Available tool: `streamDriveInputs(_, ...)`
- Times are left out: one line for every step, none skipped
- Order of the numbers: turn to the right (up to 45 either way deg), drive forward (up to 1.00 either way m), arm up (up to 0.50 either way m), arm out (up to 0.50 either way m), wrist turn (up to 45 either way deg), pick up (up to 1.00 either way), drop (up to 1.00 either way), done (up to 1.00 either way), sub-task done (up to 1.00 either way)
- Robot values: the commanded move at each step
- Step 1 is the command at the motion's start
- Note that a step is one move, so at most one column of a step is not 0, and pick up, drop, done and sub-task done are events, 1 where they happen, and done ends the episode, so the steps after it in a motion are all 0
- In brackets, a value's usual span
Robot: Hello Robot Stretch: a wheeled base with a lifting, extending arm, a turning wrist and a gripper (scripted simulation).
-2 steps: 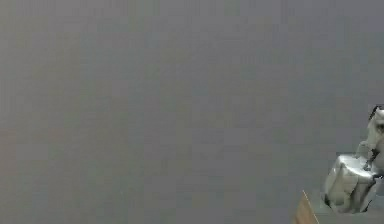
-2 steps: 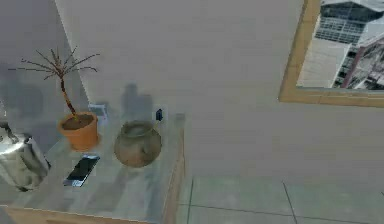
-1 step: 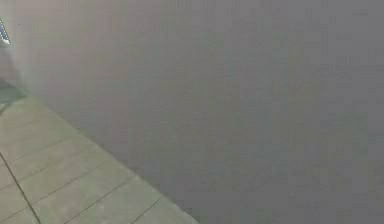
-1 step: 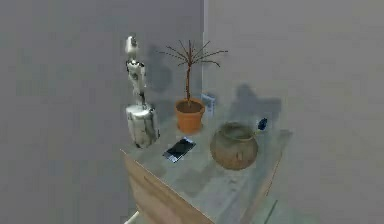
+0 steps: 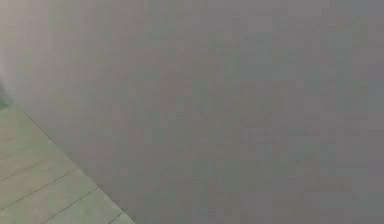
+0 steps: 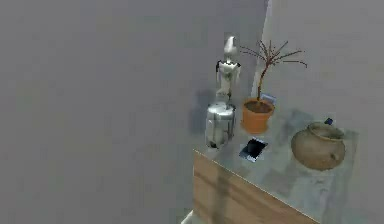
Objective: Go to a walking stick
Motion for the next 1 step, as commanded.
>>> streamDriveInputs(-45.0,0.00,0.00,0.00,0.0,0.00,0.00,0.00,0.00)
